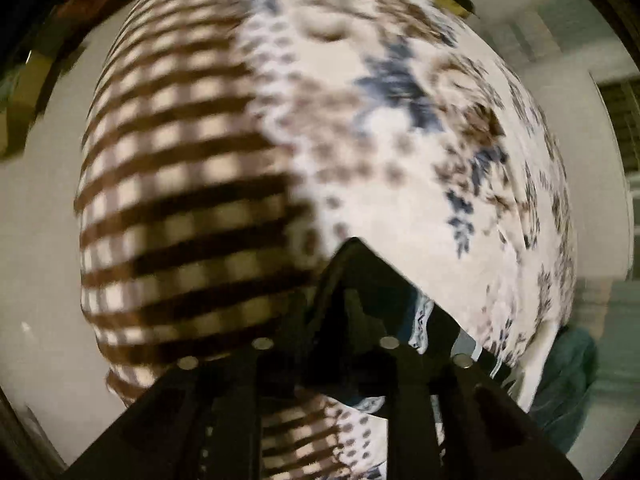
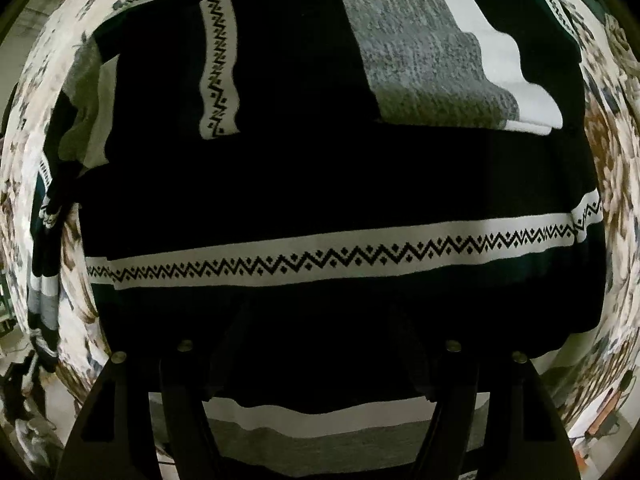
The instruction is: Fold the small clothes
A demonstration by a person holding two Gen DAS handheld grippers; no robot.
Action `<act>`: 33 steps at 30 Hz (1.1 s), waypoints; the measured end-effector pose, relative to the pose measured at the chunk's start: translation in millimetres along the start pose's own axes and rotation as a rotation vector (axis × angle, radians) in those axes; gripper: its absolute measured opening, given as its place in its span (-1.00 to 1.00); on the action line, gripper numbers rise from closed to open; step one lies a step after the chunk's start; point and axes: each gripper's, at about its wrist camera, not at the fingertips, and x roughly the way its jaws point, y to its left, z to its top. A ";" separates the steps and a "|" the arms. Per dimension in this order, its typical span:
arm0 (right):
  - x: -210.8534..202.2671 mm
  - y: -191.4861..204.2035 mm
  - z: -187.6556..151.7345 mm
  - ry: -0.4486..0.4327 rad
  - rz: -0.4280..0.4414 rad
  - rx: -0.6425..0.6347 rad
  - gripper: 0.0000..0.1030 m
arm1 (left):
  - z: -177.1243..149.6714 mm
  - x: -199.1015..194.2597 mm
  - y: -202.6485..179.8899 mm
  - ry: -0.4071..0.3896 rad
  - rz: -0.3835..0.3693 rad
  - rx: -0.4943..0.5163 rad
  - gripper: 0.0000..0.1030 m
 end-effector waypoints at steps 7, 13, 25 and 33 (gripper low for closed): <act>10.5 -5.2 -3.2 -0.010 0.005 0.029 0.41 | -38.6 28.8 19.5 0.056 -0.202 -0.215 0.26; -8.9 0.9 18.6 -0.076 -0.086 0.034 0.42 | -33.4 34.2 -33.5 -0.052 -0.058 -0.041 -0.86; -15.0 -26.5 93.0 -0.261 -0.191 0.041 0.76 | -78.5 -4.8 -217.5 -0.239 0.020 0.526 -0.86; -37.4 -124.9 102.7 -0.242 -0.082 0.106 0.76 | -250.9 18.5 -373.2 -0.122 -0.105 0.913 -0.86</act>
